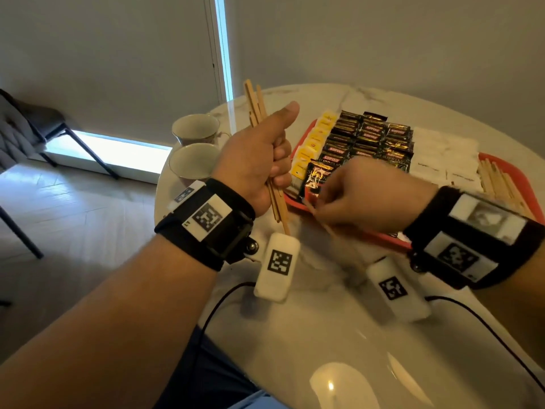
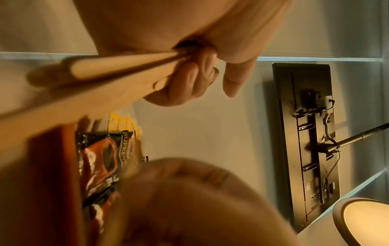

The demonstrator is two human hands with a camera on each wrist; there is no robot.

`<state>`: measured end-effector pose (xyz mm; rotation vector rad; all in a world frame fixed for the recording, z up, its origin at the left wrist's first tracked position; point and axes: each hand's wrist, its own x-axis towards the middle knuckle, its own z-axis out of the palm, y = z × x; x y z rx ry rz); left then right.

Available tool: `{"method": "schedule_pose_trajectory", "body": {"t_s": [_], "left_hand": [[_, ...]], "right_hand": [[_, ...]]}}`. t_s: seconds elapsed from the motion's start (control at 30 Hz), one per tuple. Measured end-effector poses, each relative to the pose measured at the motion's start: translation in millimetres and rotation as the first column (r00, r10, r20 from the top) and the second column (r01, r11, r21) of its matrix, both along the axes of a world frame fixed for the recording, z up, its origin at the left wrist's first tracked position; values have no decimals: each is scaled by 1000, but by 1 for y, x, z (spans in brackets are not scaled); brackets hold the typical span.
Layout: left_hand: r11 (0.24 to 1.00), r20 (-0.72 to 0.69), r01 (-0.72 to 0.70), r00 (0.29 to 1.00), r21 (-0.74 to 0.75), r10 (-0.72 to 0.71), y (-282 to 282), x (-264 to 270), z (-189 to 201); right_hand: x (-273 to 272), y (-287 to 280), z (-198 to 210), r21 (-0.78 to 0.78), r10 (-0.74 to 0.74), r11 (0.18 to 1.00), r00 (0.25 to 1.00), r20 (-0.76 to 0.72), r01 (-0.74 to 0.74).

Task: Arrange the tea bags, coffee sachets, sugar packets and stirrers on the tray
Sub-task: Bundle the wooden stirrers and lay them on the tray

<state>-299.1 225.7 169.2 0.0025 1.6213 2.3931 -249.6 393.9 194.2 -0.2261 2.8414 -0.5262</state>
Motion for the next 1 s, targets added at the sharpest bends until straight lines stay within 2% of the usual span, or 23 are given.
{"method": "schedule_pose_trajectory", "body": {"t_s": [0.03, 0.07, 0.13, 0.17, 0.2, 0.27, 0.33, 0.4, 0.47, 0.53, 0.6, 0.67, 0.73, 0.8, 0.87, 0.93, 1.0], "left_hand": [[1000, -16, 8, 1000, -17, -8, 1, 0, -3], [999, -29, 23, 999, -33, -24, 3, 1, -6], [993, -66, 100, 992, -63, -104, 8, 5, -12], [986, -90, 149, 984, -78, -156, 11, 7, -14], [980, -106, 179, 976, -88, -188, 14, 10, -15], [976, -117, 195, 972, -93, -205, 19, 14, -15], [980, -128, 183, 973, -82, -192, 20, 16, -12], [991, -164, 122, 978, -54, -130, 19, 15, -7], [1000, -210, 24, 977, -7, -25, 20, 12, 0], [996, -270, -55, 960, 69, 72, 23, 9, 11], [987, -313, -100, 940, 125, 135, 26, 7, 19], [990, -362, -123, 921, 72, 141, 28, 7, 20], [987, -434, -148, 895, -70, 104, 31, 11, 17], [959, -508, -207, 858, -193, 82, 33, 17, 15], [930, -571, -256, 819, -264, 64, 35, 21, 14], [905, -587, -272, 809, -326, 32, 35, 25, 14], [893, -596, -268, 803, -361, 0, 35, 27, 16]], "right_hand": [[-2, 4, 7, -170, -57, 984, 998, -31, 51], [-2, 5, 14, -360, -112, 928, 993, -32, 93], [-2, 4, 23, -663, -166, 740, 986, -13, 115], [-3, 1, 24, -742, -179, 664, 983, -34, 95], [-5, -2, 23, -775, -194, 628, 978, -71, 68], [-10, -5, 19, -777, -219, 628, 965, -141, 29], [-15, -4, 12, -810, -229, 586, 966, -124, 35], [-19, -1, 5, -879, -258, 466, 966, -27, 100], [-22, 1, -1, -935, -279, 291, 953, 120, 203], [-22, -1, -5, -921, -197, 139, 922, 334, 363], [-19, -3, -8, -840, -16, 19, 840, 542, 542], [-17, -3, -13, -777, 167, -66, 775, 610, 626], [-16, -3, -16, -770, 226, -103, 769, 598, 629], [-15, -4, -17, -776, 200, -99, 776, 598, 623], [-13, -4, -20, -785, 124, -64, 786, 606, 616], [-12, -2, -23, -803, 54, -13, 802, 594, 596], [-11, -1, -26, -825, 43, 20, 823, 566, 565]]}}
